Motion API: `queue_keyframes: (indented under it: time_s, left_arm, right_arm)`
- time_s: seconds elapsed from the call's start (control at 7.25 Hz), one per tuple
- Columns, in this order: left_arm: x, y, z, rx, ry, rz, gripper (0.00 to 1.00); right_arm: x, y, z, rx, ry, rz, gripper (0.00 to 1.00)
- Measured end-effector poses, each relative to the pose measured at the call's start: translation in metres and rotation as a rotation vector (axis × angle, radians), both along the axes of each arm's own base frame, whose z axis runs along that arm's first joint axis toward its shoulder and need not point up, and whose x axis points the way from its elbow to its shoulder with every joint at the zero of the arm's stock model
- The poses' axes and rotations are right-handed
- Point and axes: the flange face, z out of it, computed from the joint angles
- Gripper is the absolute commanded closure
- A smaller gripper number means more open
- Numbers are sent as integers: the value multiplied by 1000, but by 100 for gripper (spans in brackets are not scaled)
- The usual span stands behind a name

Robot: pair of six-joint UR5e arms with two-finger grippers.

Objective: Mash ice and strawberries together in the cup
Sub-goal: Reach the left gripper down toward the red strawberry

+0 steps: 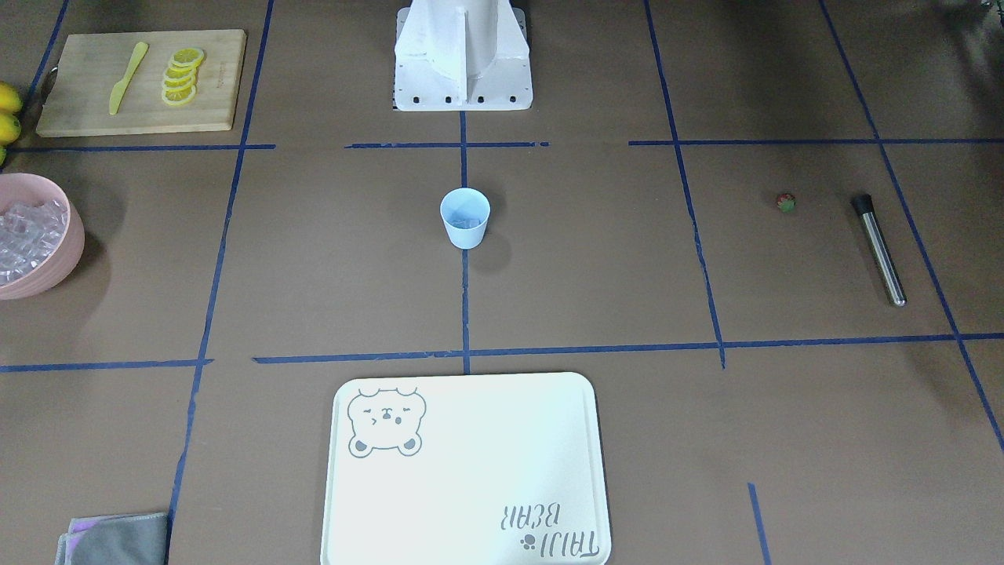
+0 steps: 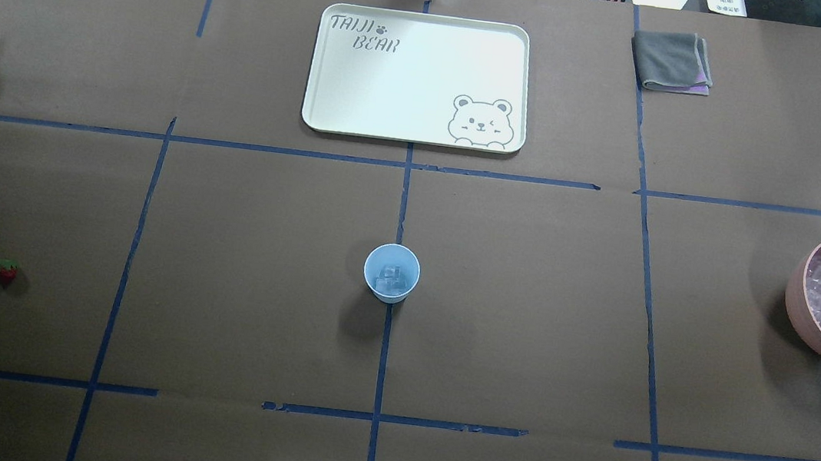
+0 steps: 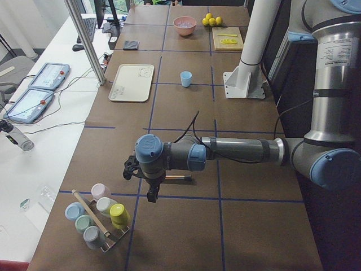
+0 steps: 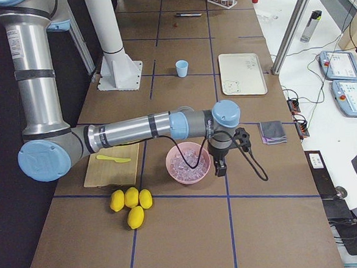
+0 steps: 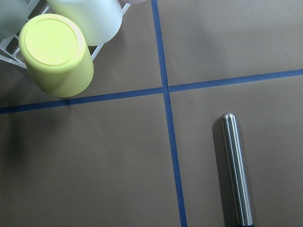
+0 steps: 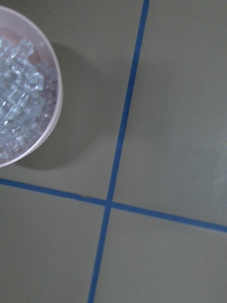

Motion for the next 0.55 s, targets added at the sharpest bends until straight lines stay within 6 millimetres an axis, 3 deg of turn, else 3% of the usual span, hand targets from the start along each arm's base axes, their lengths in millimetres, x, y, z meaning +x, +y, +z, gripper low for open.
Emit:
queue_keyframes:
  time_s: [0.28, 0.55]
  left_arm:
    - [0, 1, 0, 1, -4, 0, 0]
    - [-1, 9, -1, 5, -11, 0, 0]
  right_arm:
    - [19, 34, 20, -45, 2, 39, 1]
    - [22, 44, 19, -48, 2, 50, 1]
